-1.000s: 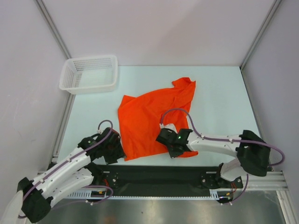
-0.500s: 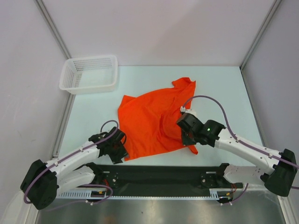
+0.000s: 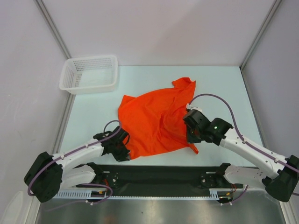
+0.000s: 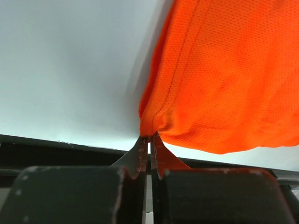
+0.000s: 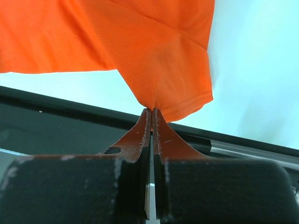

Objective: Fold and stack the t-shirts
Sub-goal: Flatten the tshirt out, then fold the tshirt

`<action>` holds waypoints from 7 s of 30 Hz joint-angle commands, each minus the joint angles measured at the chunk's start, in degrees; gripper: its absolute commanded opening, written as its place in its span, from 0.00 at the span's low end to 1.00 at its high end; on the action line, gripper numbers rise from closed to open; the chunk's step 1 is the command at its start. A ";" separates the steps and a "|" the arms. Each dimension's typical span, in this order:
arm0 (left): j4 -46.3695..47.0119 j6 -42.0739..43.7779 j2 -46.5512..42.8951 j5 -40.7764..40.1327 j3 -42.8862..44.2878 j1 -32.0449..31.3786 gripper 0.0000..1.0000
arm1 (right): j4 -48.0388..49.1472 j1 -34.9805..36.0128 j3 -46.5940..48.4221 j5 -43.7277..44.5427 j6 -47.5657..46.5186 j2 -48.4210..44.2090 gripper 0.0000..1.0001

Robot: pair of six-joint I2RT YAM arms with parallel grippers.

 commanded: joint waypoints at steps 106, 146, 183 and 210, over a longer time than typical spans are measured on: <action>37.96 46.53 23.19 -18.82 38.33 24.65 0.00 | 73.35 -57.77 18.33 -37.37 13.24 31.67 0.00; 26.11 46.88 53.98 -14.33 70.24 30.28 0.00 | 64.86 -56.53 39.18 -39.50 16.77 58.96 0.00; 12.39 46.88 49.49 -10.37 56.97 30.19 0.00 | 37.87 -58.03 20.73 -36.25 4.02 44.35 0.00; 10.81 48.02 49.40 -12.75 56.62 30.10 0.17 | 40.85 -57.06 12.98 -33.61 6.04 41.80 0.00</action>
